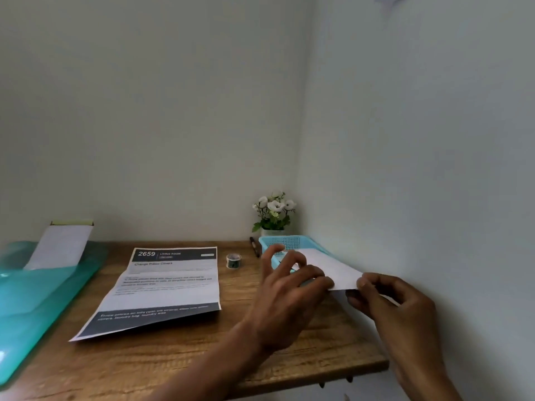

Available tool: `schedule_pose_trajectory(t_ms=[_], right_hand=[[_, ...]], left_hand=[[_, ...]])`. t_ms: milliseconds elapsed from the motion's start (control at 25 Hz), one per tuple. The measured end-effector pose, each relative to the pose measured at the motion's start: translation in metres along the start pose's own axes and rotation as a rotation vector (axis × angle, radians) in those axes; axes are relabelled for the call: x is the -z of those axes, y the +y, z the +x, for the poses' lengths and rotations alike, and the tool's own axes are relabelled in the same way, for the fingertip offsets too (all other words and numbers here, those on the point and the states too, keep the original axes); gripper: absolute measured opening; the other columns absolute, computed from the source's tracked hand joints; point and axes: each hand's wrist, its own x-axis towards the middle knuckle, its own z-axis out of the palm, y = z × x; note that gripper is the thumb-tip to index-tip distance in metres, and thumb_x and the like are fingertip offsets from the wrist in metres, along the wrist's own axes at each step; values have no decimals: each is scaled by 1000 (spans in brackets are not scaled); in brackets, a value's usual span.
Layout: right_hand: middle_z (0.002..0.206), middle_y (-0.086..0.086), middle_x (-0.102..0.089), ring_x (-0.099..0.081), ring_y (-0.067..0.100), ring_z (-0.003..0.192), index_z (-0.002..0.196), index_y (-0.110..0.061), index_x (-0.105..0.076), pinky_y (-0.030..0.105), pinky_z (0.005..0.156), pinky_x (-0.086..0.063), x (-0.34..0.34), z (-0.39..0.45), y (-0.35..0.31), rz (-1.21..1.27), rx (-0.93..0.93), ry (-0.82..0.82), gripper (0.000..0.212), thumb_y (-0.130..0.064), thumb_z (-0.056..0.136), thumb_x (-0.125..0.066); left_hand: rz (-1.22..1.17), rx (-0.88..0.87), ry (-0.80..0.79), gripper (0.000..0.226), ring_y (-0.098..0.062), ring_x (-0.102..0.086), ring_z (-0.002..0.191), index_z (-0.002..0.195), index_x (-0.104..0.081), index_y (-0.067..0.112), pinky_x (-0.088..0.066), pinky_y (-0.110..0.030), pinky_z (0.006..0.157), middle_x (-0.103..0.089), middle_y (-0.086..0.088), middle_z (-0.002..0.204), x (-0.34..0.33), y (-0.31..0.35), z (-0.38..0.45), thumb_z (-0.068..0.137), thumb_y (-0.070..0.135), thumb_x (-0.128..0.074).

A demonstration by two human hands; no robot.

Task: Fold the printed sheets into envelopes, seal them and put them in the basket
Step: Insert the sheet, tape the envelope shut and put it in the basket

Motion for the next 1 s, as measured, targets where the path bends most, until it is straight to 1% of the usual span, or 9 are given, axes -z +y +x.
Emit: schedule_pose_trajectory(t_ms=[80, 160, 280, 360, 520, 720, 840, 920, 1000], right_hand=[[94, -3, -80, -80, 17, 74, 97, -27, -77, 43, 75, -66, 5, -2, 3, -86, -7, -62, 16, -16, 87, -82], [102, -3, -78, -78, 16, 81, 103, -32, -75, 42, 76, -66, 6, 0, 4, -289, 105, -101, 21, -17, 89, -79], [116, 6, -69, -71, 20, 95, 115, -18, -76, 31, 73, -64, -3, 5, 1, -605, 361, -83, 22, -14, 94, -73], [123, 9, -62, -69, 24, 101, 118, -13, -76, 32, 73, -65, -13, 13, -1, -765, 447, -93, 24, -12, 94, -72], [126, 5, -63, -69, 24, 99, 118, -18, -76, 39, 67, -65, -27, 26, -6, -1067, 528, -103, 26, -19, 92, -75], [111, 9, -71, -70, 28, 94, 113, -14, -76, 40, 59, -63, -31, 33, -7, -1138, 579, -117, 30, -15, 84, -82], [115, 5, -68, -64, 24, 103, 118, -17, -72, 40, 65, -62, -32, 39, -15, -1173, 610, -157, 34, -16, 85, -80], [112, 2, -66, -62, 22, 102, 115, -20, -72, 39, 66, -60, -33, 46, -24, -1135, 631, -146, 28, -14, 87, -76], [111, 1, -66, -61, 22, 102, 112, -21, -73, 40, 68, -60, -36, 52, -34, -1118, 621, -143, 23, -11, 92, -71]], left_hand=[[3, 55, -37, 31, -13, -54, 123, 119, -64, 40, -32, -55, 113, -71, 18, 120, 0, -4, -3, 91, 36, -77], [17, 97, -70, 30, -12, -53, 121, 118, -64, 40, -32, -53, 112, -72, 18, 119, 0, -8, -3, 91, 38, -77], [35, 154, -99, 30, -13, -57, 118, 114, -67, 39, -32, -56, 114, -74, 16, 117, -1, -12, 1, 87, 35, -80], [53, 194, -106, 27, -16, -59, 118, 115, -71, 38, -28, -59, 118, -75, 15, 118, -3, -17, 6, 89, 36, -77], [16, 228, -135, 38, -15, -61, 119, 122, -71, 38, -26, -65, 120, -75, 15, 124, -5, -24, 9, 91, 60, -66], [-51, 267, -64, 27, -11, -59, 116, 117, -75, 35, -36, -60, 116, -77, 11, 119, -8, -29, 10, 98, 50, -63], [-57, 287, -58, 26, -12, -59, 113, 118, -76, 33, -39, -57, 113, -78, 8, 115, -4, -34, 23, 96, 46, -68], [-55, 277, -43, 21, -15, -62, 108, 113, -78, 30, -42, -55, 109, -79, 6, 109, -1, -36, 34, 95, 38, -74], [-53, 268, -9, 17, -18, -64, 101, 108, -80, 26, -45, -48, 102, -80, 3, 102, 1, -38, 43, 92, 31, -78]])
